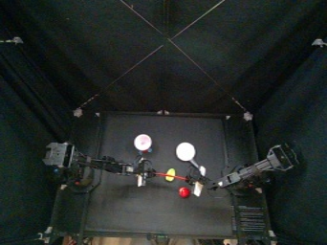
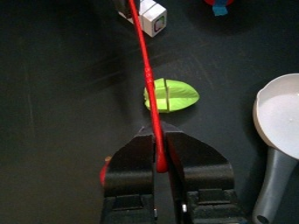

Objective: Cut starfruit

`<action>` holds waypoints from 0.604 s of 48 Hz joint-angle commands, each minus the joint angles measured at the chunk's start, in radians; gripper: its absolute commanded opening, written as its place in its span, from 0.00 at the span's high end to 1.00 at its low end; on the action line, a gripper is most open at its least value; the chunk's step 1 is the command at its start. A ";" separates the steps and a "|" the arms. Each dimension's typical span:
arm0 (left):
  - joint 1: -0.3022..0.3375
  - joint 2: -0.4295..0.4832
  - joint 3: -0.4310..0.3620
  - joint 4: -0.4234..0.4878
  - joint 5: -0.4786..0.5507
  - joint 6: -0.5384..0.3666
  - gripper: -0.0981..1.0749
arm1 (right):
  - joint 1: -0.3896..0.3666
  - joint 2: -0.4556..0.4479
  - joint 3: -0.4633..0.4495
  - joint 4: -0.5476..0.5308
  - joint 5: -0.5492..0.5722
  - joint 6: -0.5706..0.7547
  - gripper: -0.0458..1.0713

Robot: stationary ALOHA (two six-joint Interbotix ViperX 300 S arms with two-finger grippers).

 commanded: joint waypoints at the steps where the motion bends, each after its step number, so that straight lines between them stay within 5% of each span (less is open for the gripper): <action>1: 0.008 0.017 -0.043 0.003 -0.011 0.000 0.63 | -0.018 -0.005 -0.008 0.003 0.003 0.003 0.64; 29: 0.060 0.098 -0.083 0.014 -0.012 0.000 0.63 | -0.094 0.063 0.028 0.044 -0.083 0.002 0.64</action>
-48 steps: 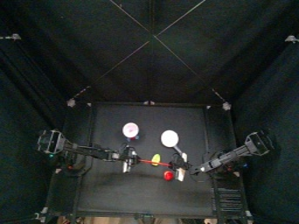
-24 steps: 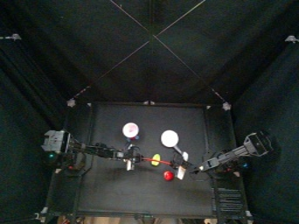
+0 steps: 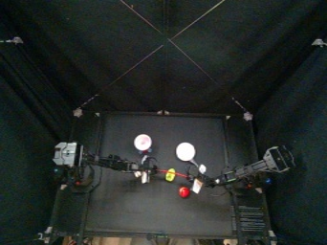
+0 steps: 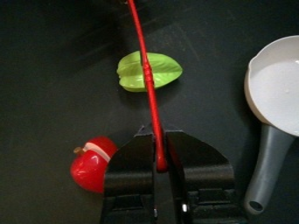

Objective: Cut starfruit

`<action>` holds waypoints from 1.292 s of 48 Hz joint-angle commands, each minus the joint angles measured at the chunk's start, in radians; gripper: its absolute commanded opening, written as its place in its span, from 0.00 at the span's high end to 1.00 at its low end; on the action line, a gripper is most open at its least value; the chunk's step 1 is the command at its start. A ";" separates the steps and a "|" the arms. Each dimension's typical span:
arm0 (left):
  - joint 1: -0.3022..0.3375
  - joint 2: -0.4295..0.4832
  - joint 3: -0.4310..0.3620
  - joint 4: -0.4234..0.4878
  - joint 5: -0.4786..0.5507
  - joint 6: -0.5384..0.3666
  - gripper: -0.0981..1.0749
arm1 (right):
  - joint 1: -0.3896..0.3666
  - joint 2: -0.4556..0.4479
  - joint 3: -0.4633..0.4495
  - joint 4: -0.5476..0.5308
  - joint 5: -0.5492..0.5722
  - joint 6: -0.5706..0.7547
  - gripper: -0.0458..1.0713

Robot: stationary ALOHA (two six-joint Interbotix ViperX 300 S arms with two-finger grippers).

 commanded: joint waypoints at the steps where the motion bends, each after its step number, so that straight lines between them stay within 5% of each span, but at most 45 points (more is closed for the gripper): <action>1: 0.003 -0.005 -0.031 0.000 -0.011 -0.003 0.63 | -0.017 0.000 -0.008 0.002 -0.018 0.006 0.64; 62: 0.002 0.043 -0.034 0.003 -0.003 -0.006 0.63 | -0.049 0.041 0.005 0.018 -0.067 0.005 0.64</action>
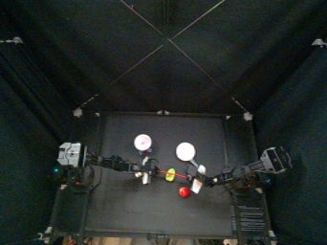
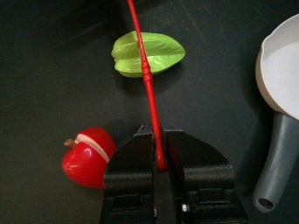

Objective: Cut starfruit

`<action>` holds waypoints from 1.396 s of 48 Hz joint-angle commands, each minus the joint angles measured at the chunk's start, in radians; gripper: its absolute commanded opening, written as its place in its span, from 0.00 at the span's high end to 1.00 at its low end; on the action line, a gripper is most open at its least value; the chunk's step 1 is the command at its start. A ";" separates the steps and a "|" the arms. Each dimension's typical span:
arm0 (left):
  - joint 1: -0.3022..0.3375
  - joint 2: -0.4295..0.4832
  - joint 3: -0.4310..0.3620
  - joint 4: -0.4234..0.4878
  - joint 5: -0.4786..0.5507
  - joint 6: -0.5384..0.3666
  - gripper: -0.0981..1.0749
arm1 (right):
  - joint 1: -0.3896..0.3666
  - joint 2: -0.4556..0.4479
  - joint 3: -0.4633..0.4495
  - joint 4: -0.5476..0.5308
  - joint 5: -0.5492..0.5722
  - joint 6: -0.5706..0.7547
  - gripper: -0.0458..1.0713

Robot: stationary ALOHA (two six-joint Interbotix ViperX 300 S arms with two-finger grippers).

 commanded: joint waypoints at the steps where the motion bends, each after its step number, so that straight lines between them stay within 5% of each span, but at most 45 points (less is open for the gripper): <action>1: 0.003 -0.005 -0.018 -0.003 -0.005 -0.003 0.63 | -0.014 -0.005 -0.006 0.005 -0.009 0.005 0.64; 47: 0.009 0.040 -0.020 -0.003 0.012 -0.003 0.63 | -0.058 0.032 0.015 0.035 -0.021 0.003 0.64; 67: 0.005 0.044 -0.032 -0.003 0.117 -0.006 0.63 | -0.066 0.037 0.014 0.038 -0.021 0.003 0.64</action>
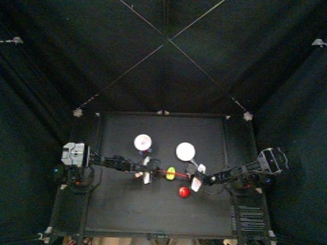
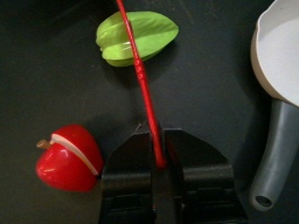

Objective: Cut starfruit

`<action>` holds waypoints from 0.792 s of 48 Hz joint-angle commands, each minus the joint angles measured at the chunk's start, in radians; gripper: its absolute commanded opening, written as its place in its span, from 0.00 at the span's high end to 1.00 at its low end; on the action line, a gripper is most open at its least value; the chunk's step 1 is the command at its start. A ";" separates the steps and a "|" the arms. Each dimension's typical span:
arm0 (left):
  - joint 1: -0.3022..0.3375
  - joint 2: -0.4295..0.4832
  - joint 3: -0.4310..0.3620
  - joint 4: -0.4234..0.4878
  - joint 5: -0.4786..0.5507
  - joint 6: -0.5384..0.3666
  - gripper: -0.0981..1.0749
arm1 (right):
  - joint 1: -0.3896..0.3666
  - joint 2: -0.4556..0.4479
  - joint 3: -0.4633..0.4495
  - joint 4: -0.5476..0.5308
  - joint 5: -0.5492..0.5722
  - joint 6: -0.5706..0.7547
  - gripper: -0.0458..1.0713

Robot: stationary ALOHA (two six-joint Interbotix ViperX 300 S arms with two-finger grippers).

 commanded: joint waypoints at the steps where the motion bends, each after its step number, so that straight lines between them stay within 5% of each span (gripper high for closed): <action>1: -0.002 -0.002 -0.002 0.000 0.029 -0.005 0.63 | -0.018 -0.009 0.000 0.011 0.006 0.006 0.64; 38: -0.002 0.040 -0.028 0.011 0.098 -0.005 0.63 | -0.040 0.028 -0.003 0.012 -0.038 0.006 0.64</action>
